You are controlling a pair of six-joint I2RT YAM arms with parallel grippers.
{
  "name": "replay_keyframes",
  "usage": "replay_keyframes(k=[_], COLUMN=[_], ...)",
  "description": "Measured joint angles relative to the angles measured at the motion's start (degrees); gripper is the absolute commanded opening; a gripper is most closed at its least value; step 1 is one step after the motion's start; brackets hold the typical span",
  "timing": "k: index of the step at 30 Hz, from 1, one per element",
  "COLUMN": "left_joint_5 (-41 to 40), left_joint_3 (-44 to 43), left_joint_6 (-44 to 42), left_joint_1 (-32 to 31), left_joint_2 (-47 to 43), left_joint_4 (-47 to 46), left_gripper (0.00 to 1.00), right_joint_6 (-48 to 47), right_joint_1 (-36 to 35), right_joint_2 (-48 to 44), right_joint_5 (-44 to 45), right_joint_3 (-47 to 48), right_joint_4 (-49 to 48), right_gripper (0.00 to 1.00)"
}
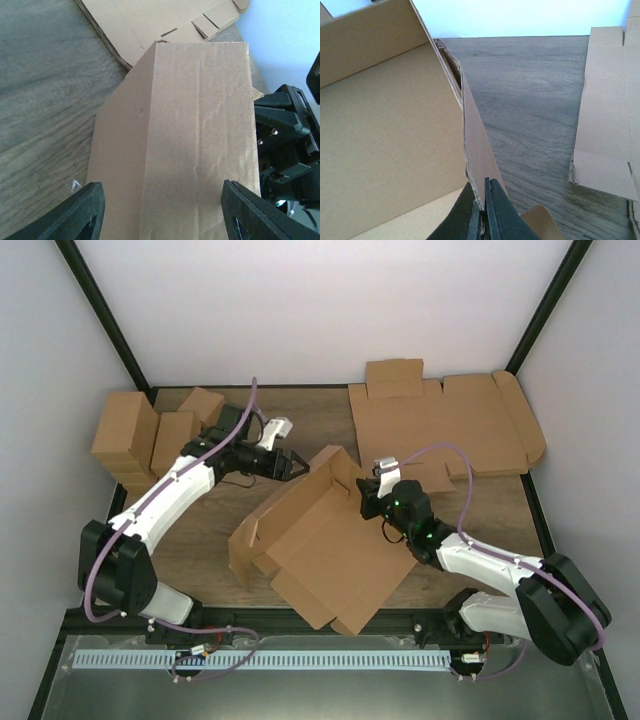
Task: Fold the paper box
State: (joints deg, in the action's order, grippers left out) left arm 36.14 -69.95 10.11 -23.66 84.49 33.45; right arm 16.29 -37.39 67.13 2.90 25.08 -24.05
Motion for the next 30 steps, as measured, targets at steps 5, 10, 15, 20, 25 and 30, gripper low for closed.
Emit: replay_keyframes(k=[5, 10, 15, 20, 25, 30], left_joint_5=[2.1, 3.4, 4.7, 5.1, 5.1, 5.1], left_joint_3=[1.6, 1.7, 1.8, 1.8, 1.8, 1.8], left_joint_6=[-0.1, -0.4, -0.9, -1.4, -1.8, -2.7], left_joint_1=[0.0, 0.0, 0.0, -0.1, -0.3, -0.4], left_joint_2=[0.5, 1.1, 1.8, 2.3, 2.4, 2.5], left_joint_4=[-0.8, -1.3, -1.4, -1.4, -1.2, -0.9], left_gripper=[0.53, 0.46, 0.4, 0.39, 0.39, 0.38], right_joint_6=[-0.4, -1.2, -1.7, -2.0, -2.2, -2.8], right_joint_1=[0.0, 0.0, 0.0, 0.0, 0.0, -0.1], right_joint_2=[0.3, 1.4, 1.6, 1.7, 1.9, 1.9], right_joint_5=[-1.0, -2.0, -3.7, -5.3, -6.8, -8.9], right_joint_3=[0.0, 0.0, 0.0, -0.1, -0.7, -2.1], right_joint_4=[-0.4, -1.4, -1.7, -1.8, -2.3, -3.1], right_gripper=[0.02, 0.04, 0.08, 0.13, 0.27, 0.37])
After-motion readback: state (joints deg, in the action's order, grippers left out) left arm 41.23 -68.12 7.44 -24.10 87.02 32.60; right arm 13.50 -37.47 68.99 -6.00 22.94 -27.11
